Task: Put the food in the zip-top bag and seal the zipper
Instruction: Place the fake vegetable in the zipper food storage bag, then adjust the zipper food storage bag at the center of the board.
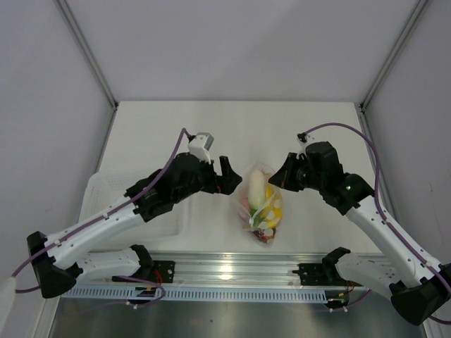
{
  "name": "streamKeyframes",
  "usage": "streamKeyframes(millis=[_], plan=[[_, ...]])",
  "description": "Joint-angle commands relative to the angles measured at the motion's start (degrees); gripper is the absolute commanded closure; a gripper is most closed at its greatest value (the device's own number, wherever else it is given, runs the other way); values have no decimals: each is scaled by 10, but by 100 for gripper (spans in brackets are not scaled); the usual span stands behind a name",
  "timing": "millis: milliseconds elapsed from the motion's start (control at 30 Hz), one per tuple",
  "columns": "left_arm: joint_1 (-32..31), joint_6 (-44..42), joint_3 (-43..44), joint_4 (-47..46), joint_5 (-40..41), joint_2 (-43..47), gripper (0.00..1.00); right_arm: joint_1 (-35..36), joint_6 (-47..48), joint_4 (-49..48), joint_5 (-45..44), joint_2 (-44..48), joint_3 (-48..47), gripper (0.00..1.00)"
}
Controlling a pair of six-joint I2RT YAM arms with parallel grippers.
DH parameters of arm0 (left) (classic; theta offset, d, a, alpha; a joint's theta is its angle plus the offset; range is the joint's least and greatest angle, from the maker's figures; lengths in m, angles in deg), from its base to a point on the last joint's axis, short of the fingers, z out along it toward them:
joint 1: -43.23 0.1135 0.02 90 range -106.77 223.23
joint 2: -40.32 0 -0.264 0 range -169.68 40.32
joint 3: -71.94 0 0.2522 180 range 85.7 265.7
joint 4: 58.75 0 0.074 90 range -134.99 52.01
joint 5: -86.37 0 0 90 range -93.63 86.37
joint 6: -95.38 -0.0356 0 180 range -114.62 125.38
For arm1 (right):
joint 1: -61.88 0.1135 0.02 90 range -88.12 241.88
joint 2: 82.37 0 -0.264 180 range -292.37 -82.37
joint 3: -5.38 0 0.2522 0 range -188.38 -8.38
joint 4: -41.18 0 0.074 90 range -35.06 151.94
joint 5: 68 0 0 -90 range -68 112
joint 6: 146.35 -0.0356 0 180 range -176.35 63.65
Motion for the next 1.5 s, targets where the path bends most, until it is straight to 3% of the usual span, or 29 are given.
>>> streamKeyframes(millis=[0,233,433,533,567,667,767,900,1100,1367,1467], plan=[[20,-41,0,5,-57,-35,1,-4,17,0,8,7,-28,100],[61,-65,51,-27,-192,-135,3,-3,25,9,10,1,-41,100],[79,-89,126,-20,-282,-209,12,-3,36,15,22,-10,-45,100],[88,-84,156,-19,-319,-244,35,-3,42,20,27,-16,-48,100],[90,-81,161,-22,-328,-251,50,-4,43,21,28,-17,-49,100],[97,-69,167,-31,-355,-265,77,-3,52,30,29,-20,-56,91],[99,-65,162,-31,-368,-266,99,-3,59,39,27,-19,-63,74],[104,-57,157,-20,-362,-264,99,-3,69,48,37,-18,-71,52],[112,9,150,24,-311,-246,99,5,100,74,58,-10,-72,35],[110,149,72,58,-173,-137,99,105,123,125,29,14,-73,31],[103,165,60,66,-134,-93,99,155,128,135,4,26,-68,32]])
